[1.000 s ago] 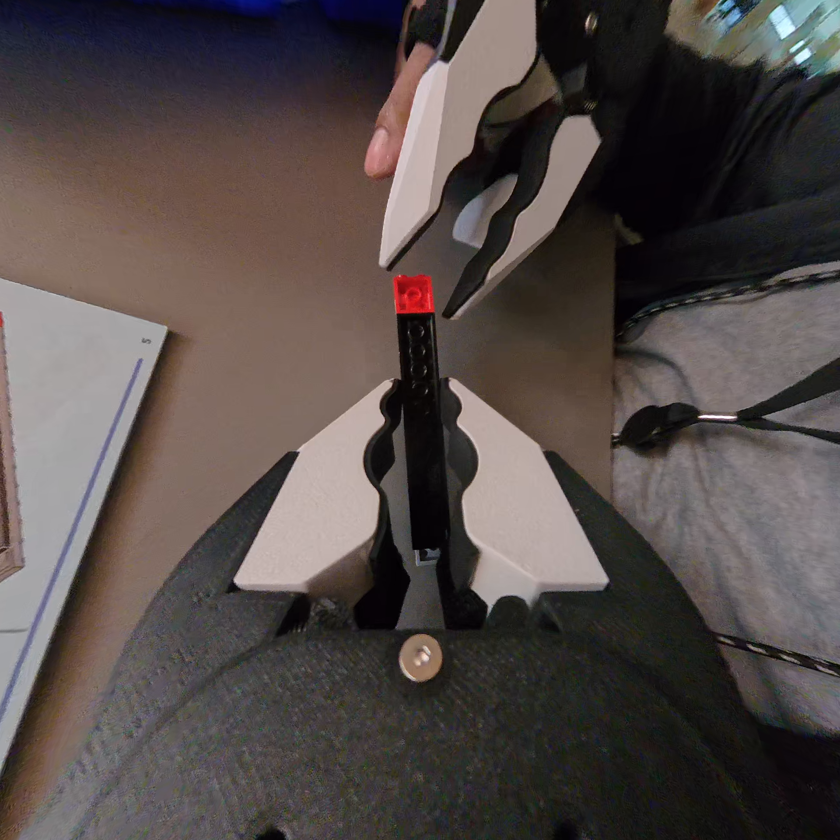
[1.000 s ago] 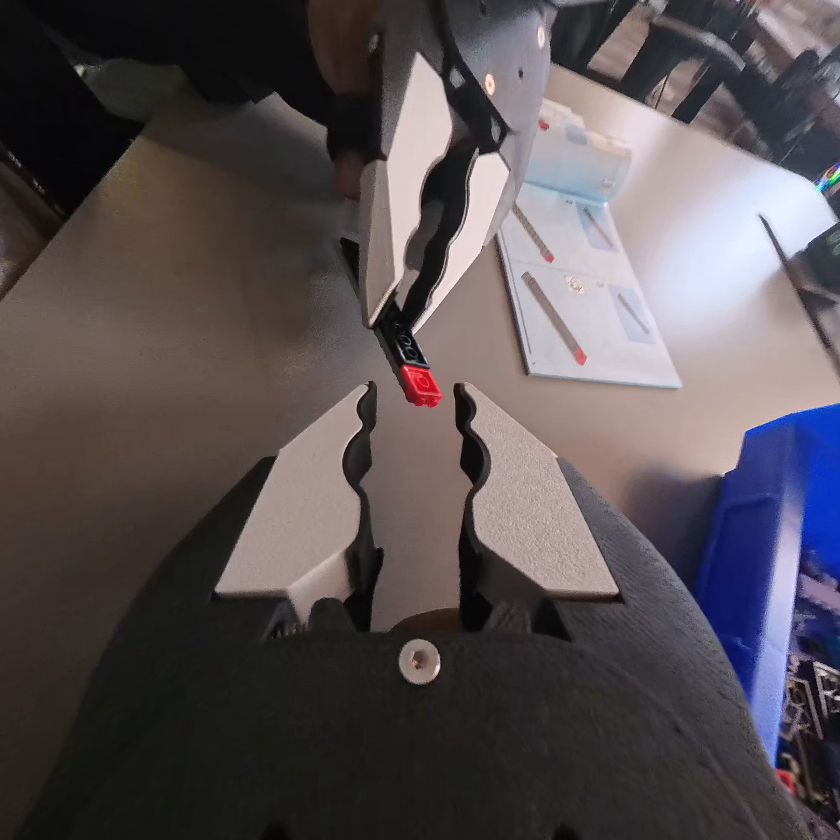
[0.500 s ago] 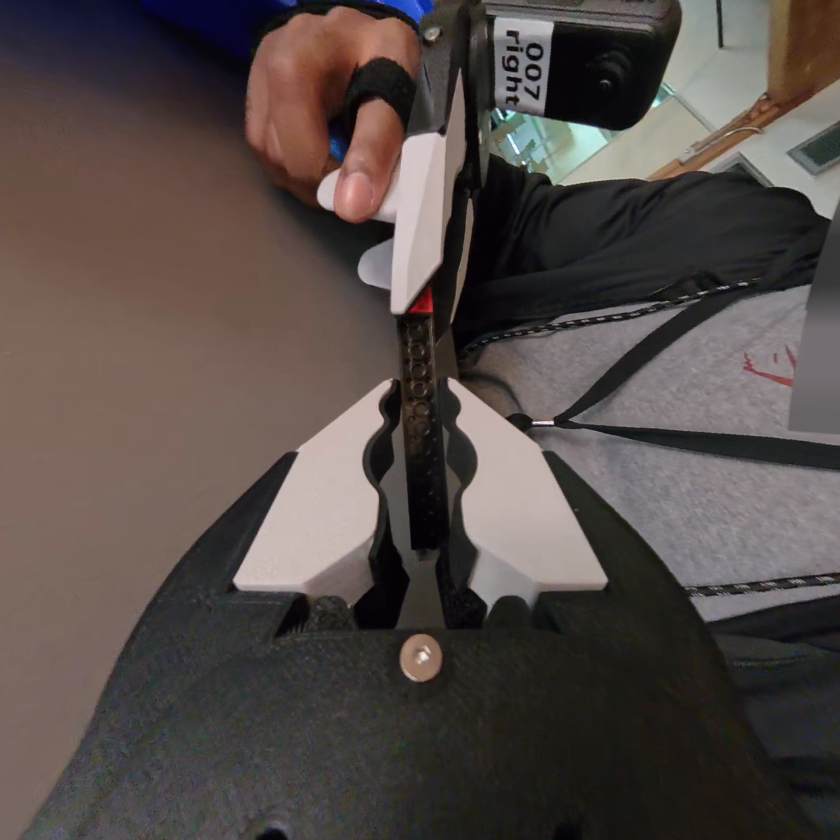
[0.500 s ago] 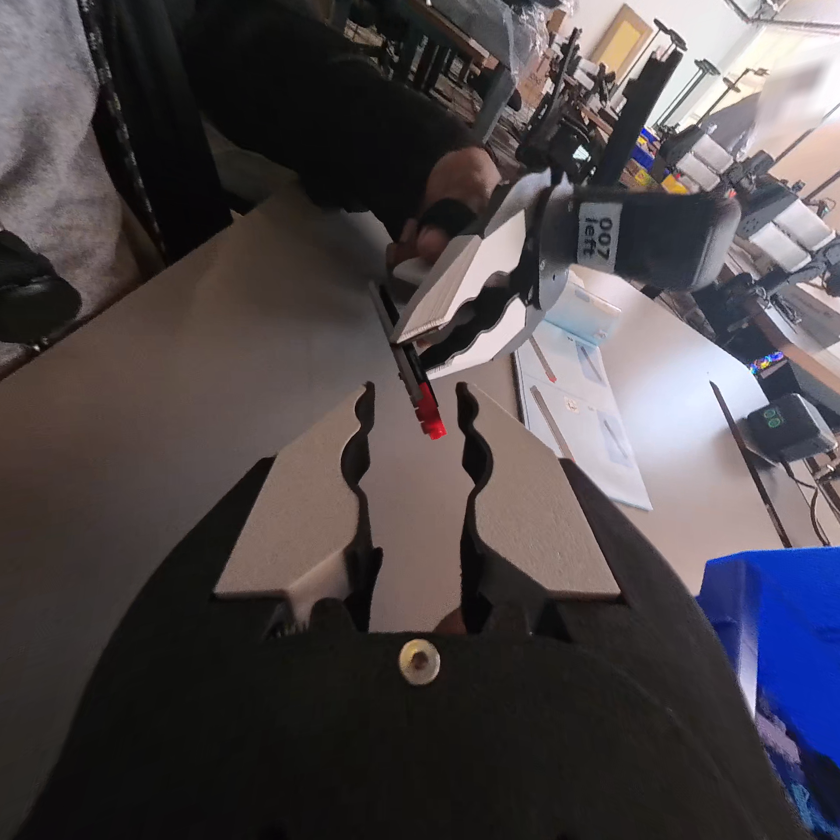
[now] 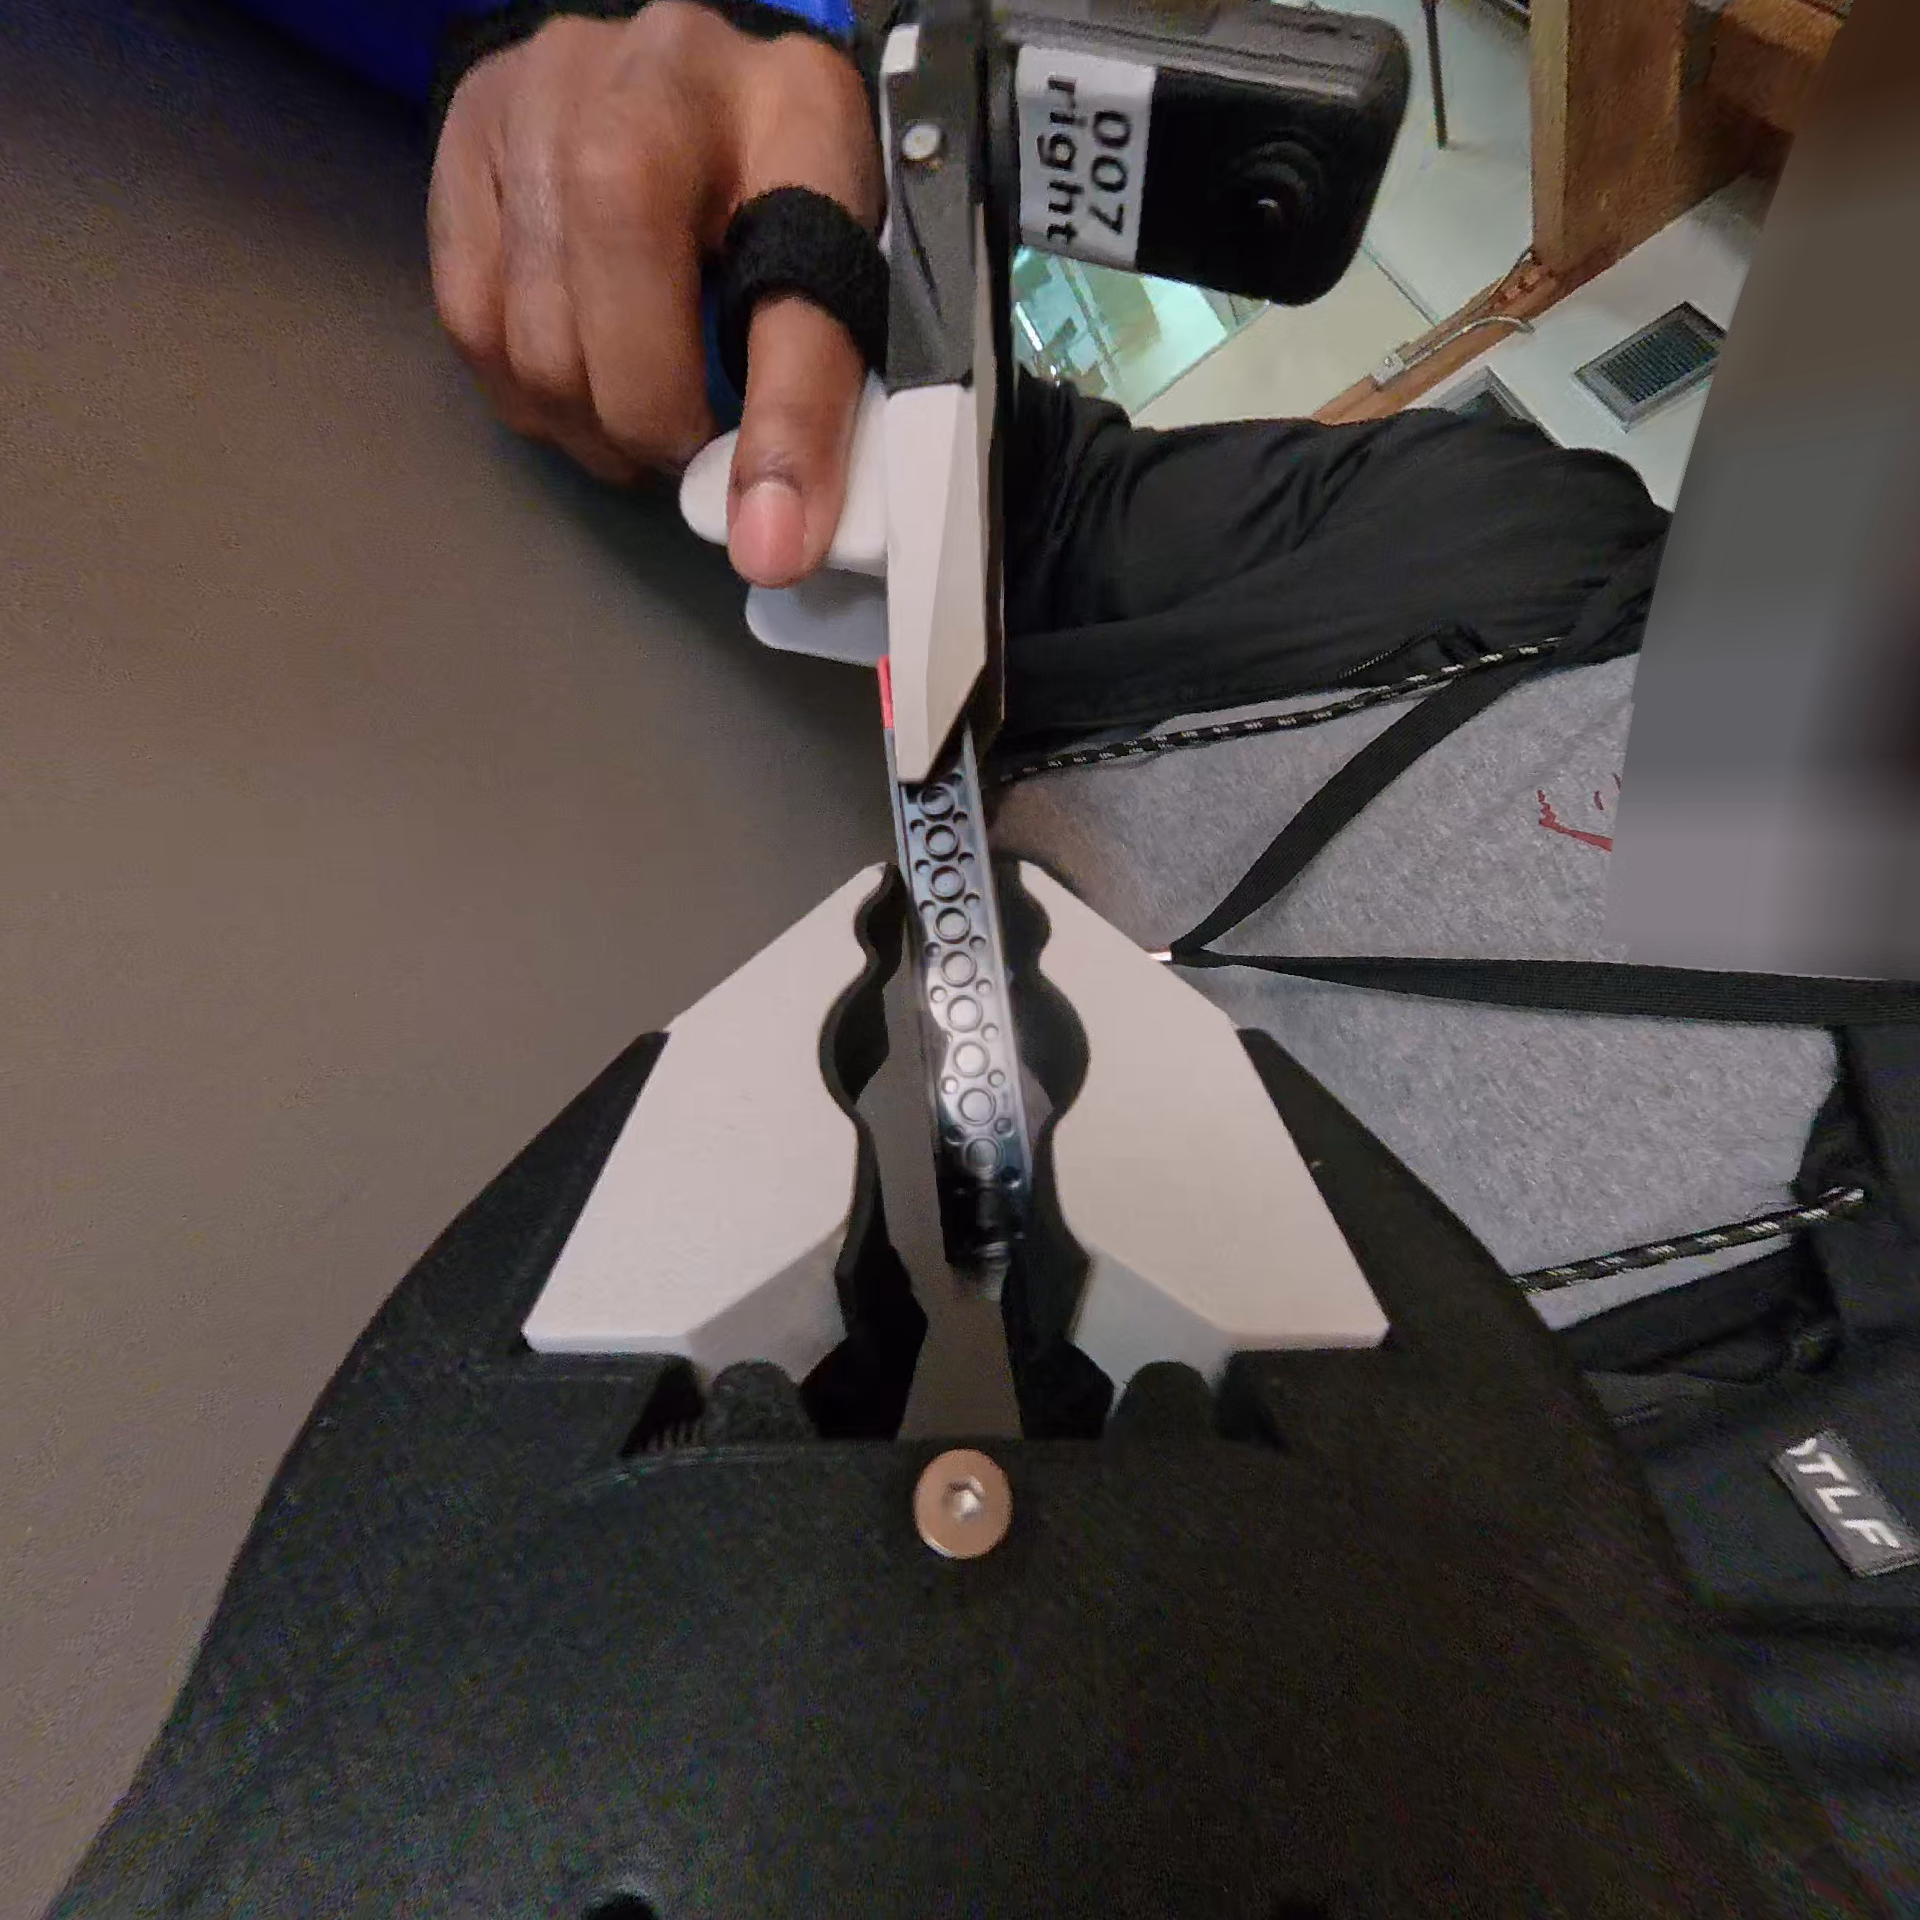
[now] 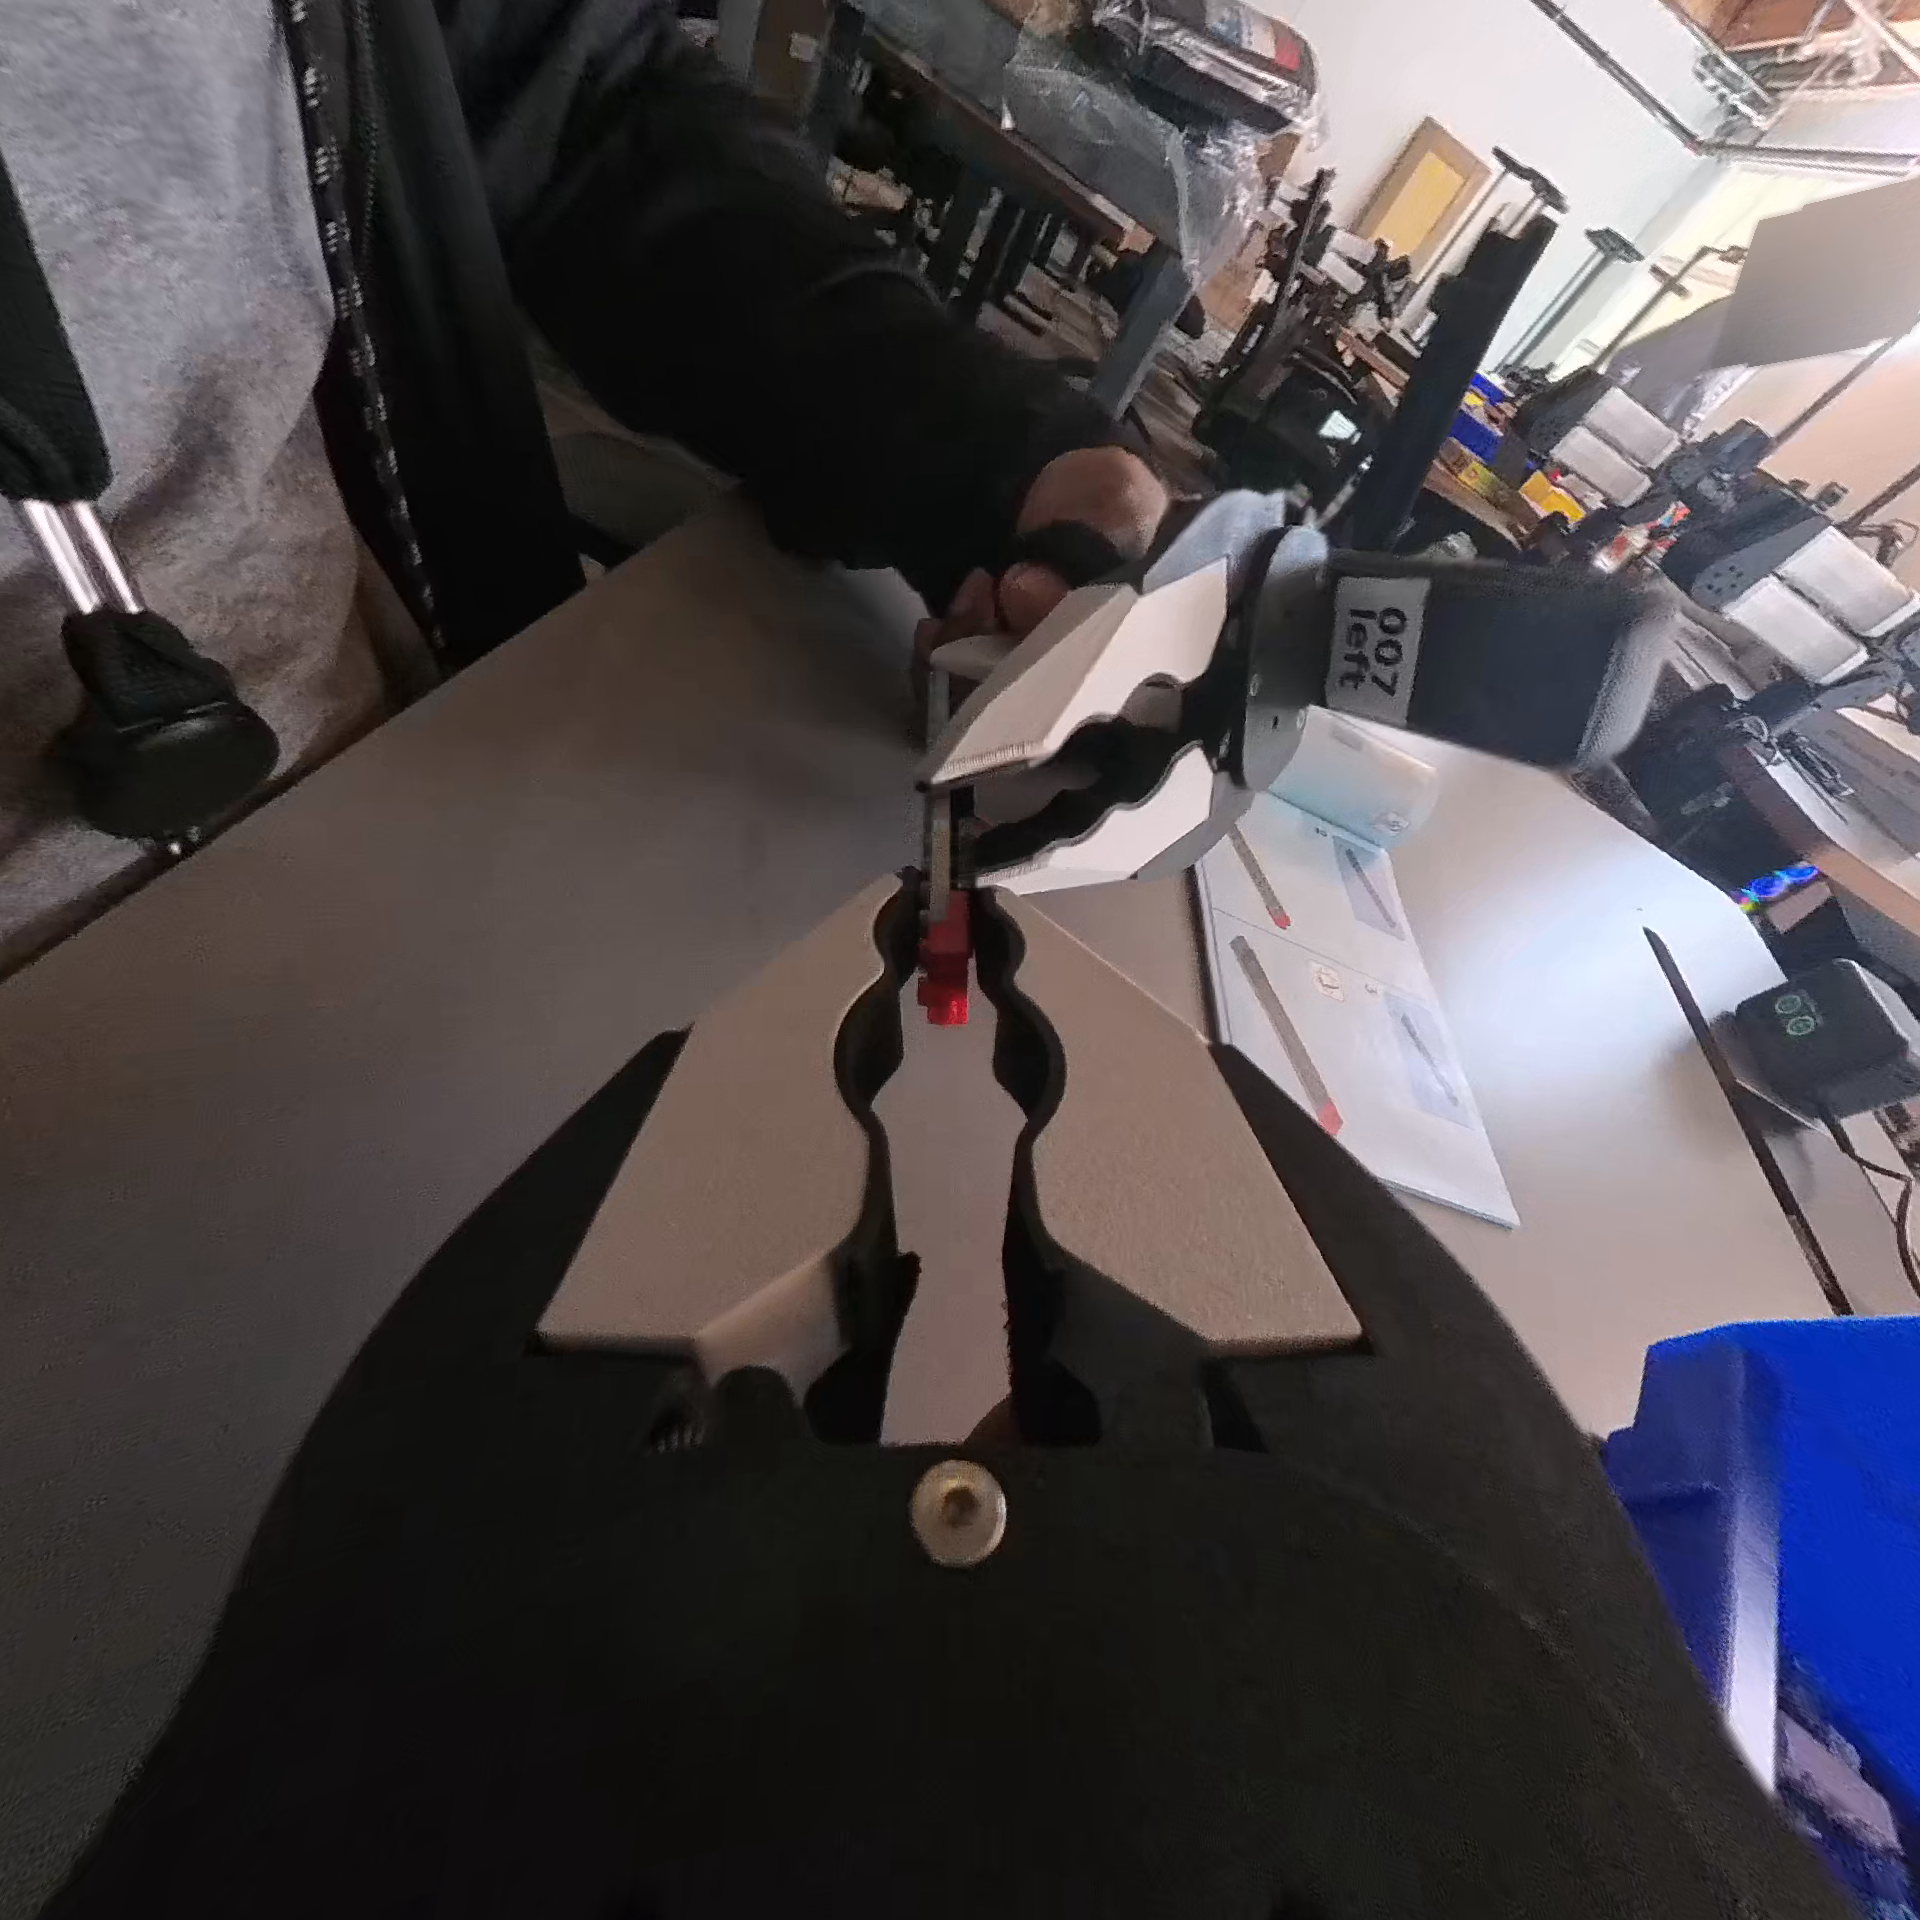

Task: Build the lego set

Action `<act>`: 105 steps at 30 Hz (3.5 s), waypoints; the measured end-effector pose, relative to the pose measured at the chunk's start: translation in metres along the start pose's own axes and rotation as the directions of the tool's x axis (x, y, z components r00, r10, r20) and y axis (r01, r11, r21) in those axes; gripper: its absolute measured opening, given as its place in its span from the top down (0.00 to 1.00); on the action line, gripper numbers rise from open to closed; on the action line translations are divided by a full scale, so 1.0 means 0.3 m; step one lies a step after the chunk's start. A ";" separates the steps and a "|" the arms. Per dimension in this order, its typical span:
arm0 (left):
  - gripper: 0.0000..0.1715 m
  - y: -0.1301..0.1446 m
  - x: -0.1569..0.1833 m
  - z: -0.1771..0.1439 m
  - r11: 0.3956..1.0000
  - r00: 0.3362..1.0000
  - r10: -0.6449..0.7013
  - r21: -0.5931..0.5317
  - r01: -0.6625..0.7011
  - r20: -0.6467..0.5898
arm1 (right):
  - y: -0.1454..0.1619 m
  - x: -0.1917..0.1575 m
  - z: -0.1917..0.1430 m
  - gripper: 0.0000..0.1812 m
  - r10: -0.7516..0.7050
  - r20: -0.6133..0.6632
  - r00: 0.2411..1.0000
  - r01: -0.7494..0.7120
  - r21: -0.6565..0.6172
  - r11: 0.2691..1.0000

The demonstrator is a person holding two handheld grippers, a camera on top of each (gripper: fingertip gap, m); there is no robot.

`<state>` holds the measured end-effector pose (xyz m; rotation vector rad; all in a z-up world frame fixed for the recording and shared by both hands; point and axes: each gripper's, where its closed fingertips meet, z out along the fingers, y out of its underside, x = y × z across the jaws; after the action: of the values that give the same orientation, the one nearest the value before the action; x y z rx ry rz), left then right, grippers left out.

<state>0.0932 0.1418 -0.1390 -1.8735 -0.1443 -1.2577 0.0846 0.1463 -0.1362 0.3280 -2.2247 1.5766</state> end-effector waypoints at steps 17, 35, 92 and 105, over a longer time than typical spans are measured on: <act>0.78 -0.053 0.025 -0.096 0.792 0.726 0.582 -0.056 -0.607 0.367 | -0.033 0.076 -0.029 0.94 0.022 -0.135 0.991 -0.014 0.062 0.998; 0.95 -0.034 -0.039 -0.069 0.661 0.494 0.730 -0.305 -0.685 0.472 | -0.029 0.077 -0.031 0.90 0.021 -0.161 0.987 -0.011 0.067 0.998; 0.95 -0.053 0.003 -0.047 0.459 0.216 0.856 -0.496 -0.737 0.471 | -0.119 0.046 -0.068 0.93 -0.006 -0.173 0.985 0.030 0.141 0.989; 0.95 -0.043 0.019 -0.035 0.470 0.246 0.856 -0.488 -0.735 0.454 | -0.128 0.035 -0.071 0.94 0.006 -0.145 0.989 0.020 0.175 0.984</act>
<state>0.0818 0.1406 -0.1255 -2.0004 0.5588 0.1828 0.0946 0.1537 -0.0928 0.2613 -1.9791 1.7396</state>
